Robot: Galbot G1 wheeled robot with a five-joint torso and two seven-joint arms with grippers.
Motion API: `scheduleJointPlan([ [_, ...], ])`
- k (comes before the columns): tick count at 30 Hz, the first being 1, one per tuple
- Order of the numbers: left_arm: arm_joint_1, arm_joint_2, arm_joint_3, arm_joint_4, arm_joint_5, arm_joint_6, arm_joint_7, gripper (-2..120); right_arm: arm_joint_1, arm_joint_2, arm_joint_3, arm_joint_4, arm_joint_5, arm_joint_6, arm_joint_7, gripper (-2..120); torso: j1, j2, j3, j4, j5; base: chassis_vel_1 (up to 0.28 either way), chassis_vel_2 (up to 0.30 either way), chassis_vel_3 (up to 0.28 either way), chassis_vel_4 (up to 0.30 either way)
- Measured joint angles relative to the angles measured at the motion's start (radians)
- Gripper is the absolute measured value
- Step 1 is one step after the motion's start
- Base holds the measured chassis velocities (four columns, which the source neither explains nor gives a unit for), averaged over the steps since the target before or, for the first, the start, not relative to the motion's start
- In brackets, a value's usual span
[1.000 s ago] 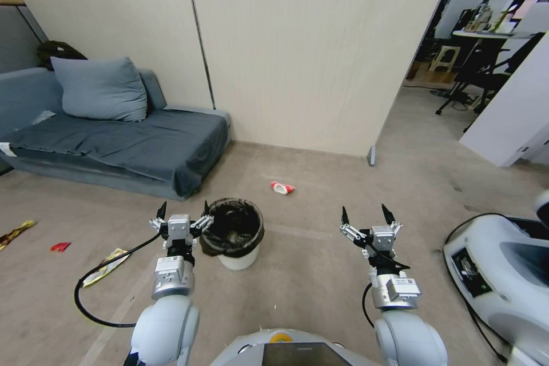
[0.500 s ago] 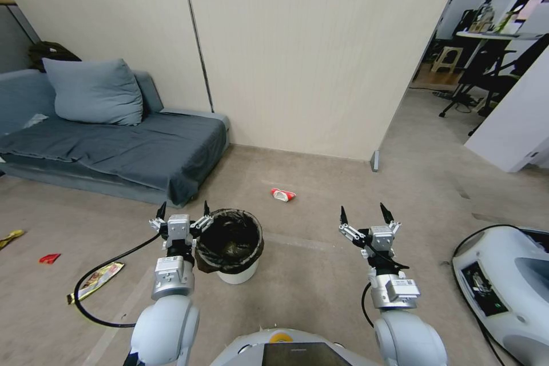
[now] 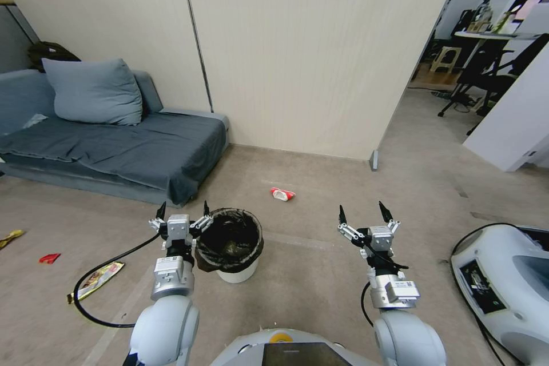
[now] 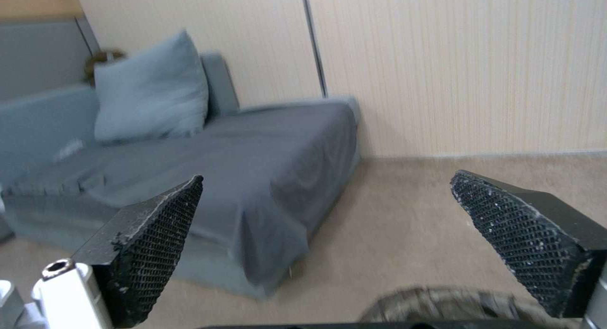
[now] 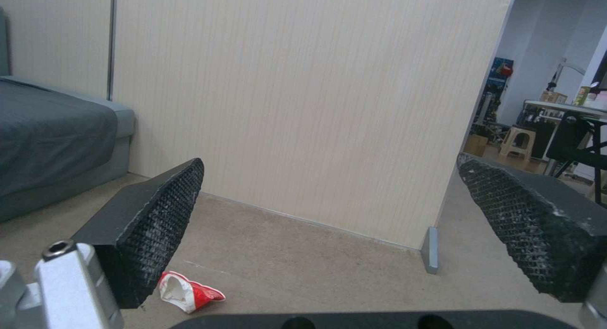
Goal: Pick up the trash bin, then pick up the garbage from the floor and place it into the trash bin.
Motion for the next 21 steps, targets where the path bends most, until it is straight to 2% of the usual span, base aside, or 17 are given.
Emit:
scheduleJointPlan([
  [2,0.004,0.008,0.006,0.0,-0.072,0.049,-0.008,100,0.0,0.0,0.0,0.0,0.0,0.001,0.0,100,0.0,0.0,0.0,-0.0001,0.0001,0.0,0.0,0.0,0.0],
  [3,0.004,0.008,0.006,0.0,-0.072,0.049,-0.008,100,0.0,0.0,0.0,0.0,0.0,0.001,0.0,100,0.0,0.0,0.0,-0.0001,0.0001,0.0,0.0,0.0,0.0],
  [6,-0.004,0.014,0.003,-0.002,-0.176,0.154,-0.008,100,0.001,0.0,0.0,-0.001,-0.001,0.001,-0.001,100,0.0,0.0,0.0,0.0,0.0,0.0,0.0,0.0,0.0],
  [7,-0.004,0.014,0.003,-0.002,-0.176,0.154,-0.008,100,0.001,0.0,0.0,-0.001,-0.001,0.001,-0.001,100,0.0,0.0,0.0,0.0,0.0,0.0,0.0,0.0,0.0],
  [10,-0.032,0.028,-0.022,0.006,-0.242,0.246,-0.006,100,0.001,0.0,0.001,-0.003,-0.004,0.003,-0.001,100,0.0,0.0,0.0,0.0,0.0,0.0,0.0,0.0,0.0],
  [19,-0.061,0.043,-0.053,0.047,-0.266,0.27,0.007,100,0.001,0.0,0.001,-0.005,-0.008,0.004,-0.002,100,0.0,0.0,0.0,0.0,0.0,0.0,0.0,0.0,0.0],
  [21,-0.073,0.047,-0.054,0.069,-0.297,0.285,0.005,100,0.001,0.0,0.001,-0.005,-0.01,0.004,-0.002,100,0.0,0.0,0.0,0.0,-0.0001,0.0,0.0,0.0,0.0],
])
